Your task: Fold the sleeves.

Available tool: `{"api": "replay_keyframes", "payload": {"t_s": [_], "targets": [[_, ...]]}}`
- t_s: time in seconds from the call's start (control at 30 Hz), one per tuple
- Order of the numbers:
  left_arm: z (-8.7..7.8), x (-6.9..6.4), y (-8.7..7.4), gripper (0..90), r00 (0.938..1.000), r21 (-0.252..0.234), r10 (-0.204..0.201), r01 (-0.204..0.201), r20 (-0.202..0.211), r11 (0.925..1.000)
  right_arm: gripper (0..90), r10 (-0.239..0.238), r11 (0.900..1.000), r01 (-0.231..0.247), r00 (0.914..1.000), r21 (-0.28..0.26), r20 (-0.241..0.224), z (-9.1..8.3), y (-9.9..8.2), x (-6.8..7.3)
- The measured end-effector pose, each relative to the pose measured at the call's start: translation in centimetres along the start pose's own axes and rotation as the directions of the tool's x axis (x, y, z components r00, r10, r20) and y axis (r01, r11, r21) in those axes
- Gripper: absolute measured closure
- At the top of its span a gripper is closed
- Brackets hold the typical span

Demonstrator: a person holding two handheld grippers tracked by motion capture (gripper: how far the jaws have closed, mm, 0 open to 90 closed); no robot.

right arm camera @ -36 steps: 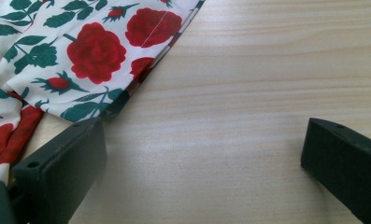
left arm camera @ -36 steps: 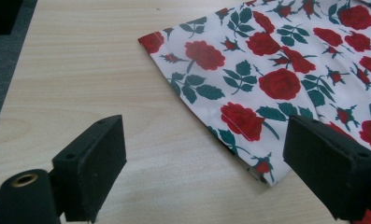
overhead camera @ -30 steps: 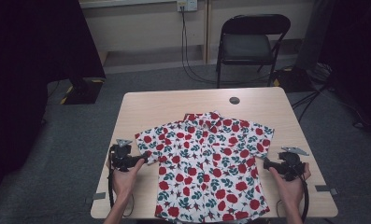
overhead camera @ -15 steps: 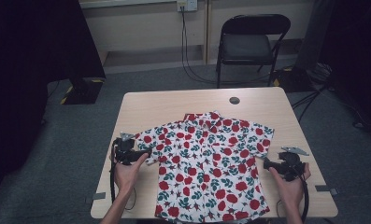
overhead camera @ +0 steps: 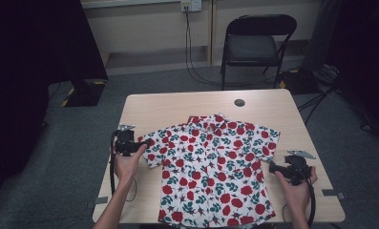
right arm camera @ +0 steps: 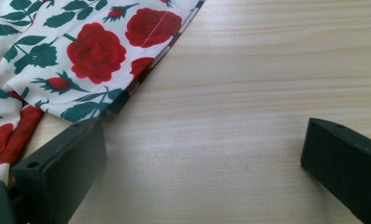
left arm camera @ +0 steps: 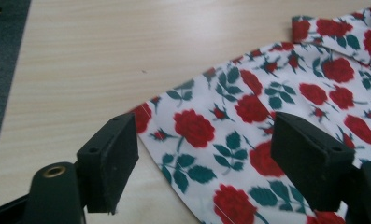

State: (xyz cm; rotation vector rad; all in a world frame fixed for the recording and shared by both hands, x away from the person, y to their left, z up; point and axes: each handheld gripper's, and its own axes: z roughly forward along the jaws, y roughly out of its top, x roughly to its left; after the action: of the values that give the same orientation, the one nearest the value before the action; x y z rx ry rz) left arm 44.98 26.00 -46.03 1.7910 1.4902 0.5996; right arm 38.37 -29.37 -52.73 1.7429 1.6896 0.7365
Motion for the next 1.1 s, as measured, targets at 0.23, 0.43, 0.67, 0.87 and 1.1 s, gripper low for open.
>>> {"api": "replay_keyframes", "payload": {"t_s": [0.23, 0.43, 0.67, 0.87, 1.1], "targets": [[1.3, 0.8, -0.1, 30.0, 0.9997, 0.029, 0.002, -0.001, -0.023, 0.9996, 0.0, 0.0, 1.0, 0.0, 1.0, 0.0, 0.0, 0.0, 0.0, 0.0], [2.5, 1.9, 0.2, 34.7, 0.9993, 0.038, -0.034, 0.034, -0.015, 0.9987, 0.0, 0.0, 1.0, 0.0, 1.0, 0.0, 0.0, 0.0, 0.0, 0.0], [4.3, 2.4, 0.0, 43.7, 0.9972, 0.074, -0.016, 0.022, -0.073, 0.997, 0.0, 0.0, 1.0, 0.0, 1.0, 0.0, 0.0, 0.0, 0.0, 0.0], [5.3, 2.4, -0.4, 46.2, 0.9957, 0.084, -0.032, 0.039, -0.087, 0.9957, 0.0, 0.0, 1.0, 0.0, 1.0, 0.0, 0.0, 0.0, 0.0, 0.0], [6.5, 2.9, -0.4, 47.1, 0.9934, 0.099, -0.056, 0.066, -0.1, 0.9929, 0.0, 0.0, 1.0, 0.0, 1.0, 0.0, 0.0, 0.0, 0.0, 0.0]]}}
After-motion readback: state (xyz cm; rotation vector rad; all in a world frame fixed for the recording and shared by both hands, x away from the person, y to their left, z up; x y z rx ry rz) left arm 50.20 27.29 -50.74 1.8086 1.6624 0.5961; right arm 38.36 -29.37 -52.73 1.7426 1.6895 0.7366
